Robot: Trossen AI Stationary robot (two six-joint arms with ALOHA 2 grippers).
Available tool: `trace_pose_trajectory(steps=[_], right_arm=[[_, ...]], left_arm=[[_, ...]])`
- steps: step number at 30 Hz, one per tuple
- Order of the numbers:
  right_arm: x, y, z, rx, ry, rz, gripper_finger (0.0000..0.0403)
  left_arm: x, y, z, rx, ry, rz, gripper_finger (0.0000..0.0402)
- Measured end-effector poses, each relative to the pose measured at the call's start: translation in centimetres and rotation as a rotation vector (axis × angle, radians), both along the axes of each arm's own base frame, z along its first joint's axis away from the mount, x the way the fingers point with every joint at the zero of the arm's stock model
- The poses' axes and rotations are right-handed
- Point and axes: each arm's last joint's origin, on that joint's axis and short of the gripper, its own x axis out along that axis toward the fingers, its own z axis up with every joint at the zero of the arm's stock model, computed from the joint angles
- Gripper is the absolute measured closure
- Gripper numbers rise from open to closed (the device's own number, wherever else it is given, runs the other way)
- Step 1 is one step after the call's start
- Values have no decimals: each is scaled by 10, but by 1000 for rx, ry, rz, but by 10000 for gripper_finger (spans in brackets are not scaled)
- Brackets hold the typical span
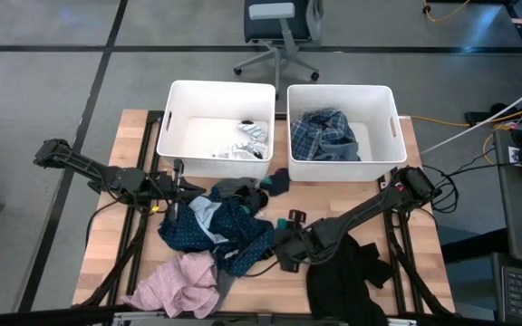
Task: Sort clothes
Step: Put the blue shirt into the right white bin
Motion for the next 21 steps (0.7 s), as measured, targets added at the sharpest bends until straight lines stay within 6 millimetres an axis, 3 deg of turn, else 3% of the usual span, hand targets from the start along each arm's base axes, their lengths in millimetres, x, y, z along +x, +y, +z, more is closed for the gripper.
trace_pose_trajectory(steps=[10,21], right_arm=[[31,10,3,-24,-280,172,185],[57,23,-29,0,-392,342,185]], left_arm=[[0,0,0,0,0,0,400],[0,0,0,11,0,3,400]])
